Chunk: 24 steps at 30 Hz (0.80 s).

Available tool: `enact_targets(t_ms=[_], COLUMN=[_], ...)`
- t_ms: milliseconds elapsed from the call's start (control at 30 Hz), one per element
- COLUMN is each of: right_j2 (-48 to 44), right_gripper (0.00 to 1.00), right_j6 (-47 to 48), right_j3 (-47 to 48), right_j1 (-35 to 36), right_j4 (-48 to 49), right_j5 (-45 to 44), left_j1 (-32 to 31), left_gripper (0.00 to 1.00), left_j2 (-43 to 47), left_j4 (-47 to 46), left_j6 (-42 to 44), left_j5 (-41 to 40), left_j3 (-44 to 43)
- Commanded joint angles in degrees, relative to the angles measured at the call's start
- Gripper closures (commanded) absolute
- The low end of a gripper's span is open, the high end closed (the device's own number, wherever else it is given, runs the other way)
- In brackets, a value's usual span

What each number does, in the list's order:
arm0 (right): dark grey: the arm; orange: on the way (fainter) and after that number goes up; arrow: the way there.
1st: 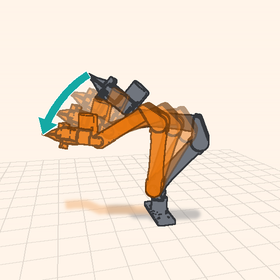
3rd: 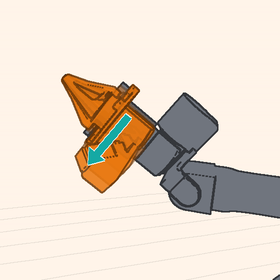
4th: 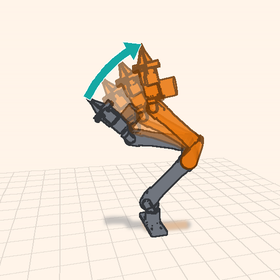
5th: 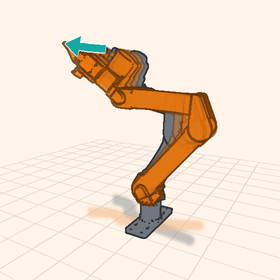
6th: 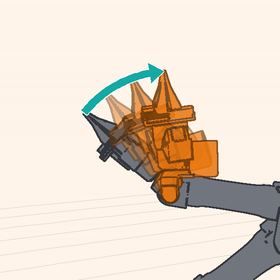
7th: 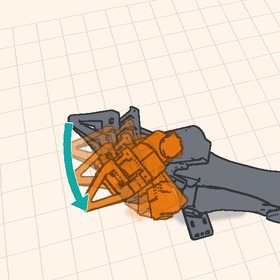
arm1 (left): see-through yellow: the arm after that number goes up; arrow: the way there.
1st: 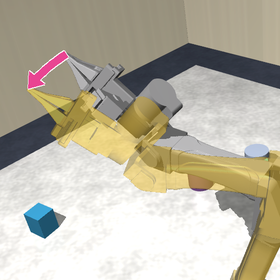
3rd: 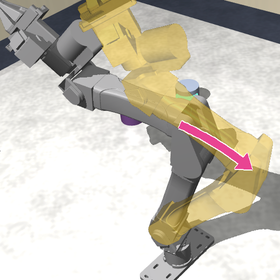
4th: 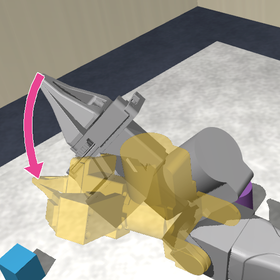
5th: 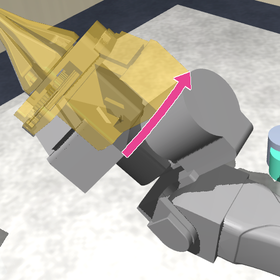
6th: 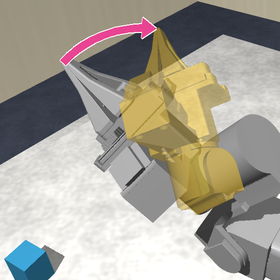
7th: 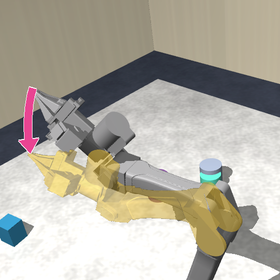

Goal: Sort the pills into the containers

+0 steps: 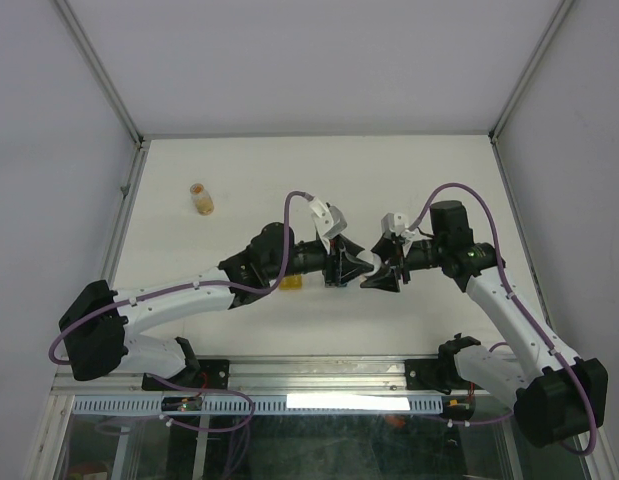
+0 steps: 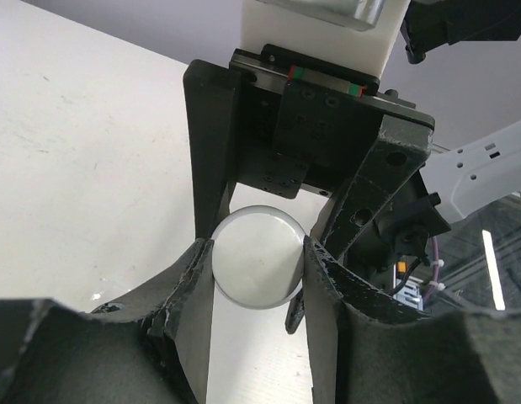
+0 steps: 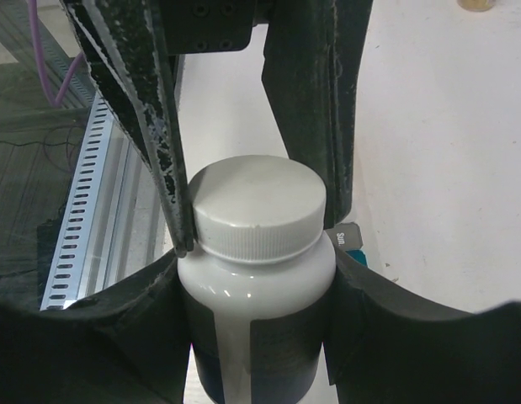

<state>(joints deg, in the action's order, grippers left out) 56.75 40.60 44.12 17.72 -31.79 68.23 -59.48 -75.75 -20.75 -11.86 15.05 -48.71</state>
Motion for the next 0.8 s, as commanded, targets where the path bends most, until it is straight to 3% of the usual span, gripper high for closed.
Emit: enact_targets(t_ms=[0, 100, 133, 600, 767], right_j2=[-0.7, -1.1, -1.2, -5.9, -8.0], right_gripper=[0.47, 0.04, 0.01, 0.00, 0.00], right_j6=[-1.6, -1.9, -1.9, 3.8, -9.8], right_j3=[1.7, 1.9, 2.1, 4.7, 4.6], right_j1=[-0.2, -0.6, -0.8, -12.8, -21.5], right_j4=[3.1, 3.1, 2.9, -2.7, 7.8], right_j5=[1.1, 0.5, 0.1, -2.4, -11.1], left_j1=[0.1, 1.3, 1.8, 7.5, 8.2], left_gripper=[1.00, 1.00, 1.00, 1.00, 1.00], left_j2=[1.9, 2.2, 2.4, 1.7, -4.1], left_j4=[-3.7, -3.5, -3.6, -4.6, -5.5], left_j6=[5.6, 5.0, 4.7, 2.9, 3.2], left_j5=[7.3, 7.1, 7.0, -0.6, -2.4], left_j3=[-0.7, -0.3, 0.0, 3.2, -0.5])
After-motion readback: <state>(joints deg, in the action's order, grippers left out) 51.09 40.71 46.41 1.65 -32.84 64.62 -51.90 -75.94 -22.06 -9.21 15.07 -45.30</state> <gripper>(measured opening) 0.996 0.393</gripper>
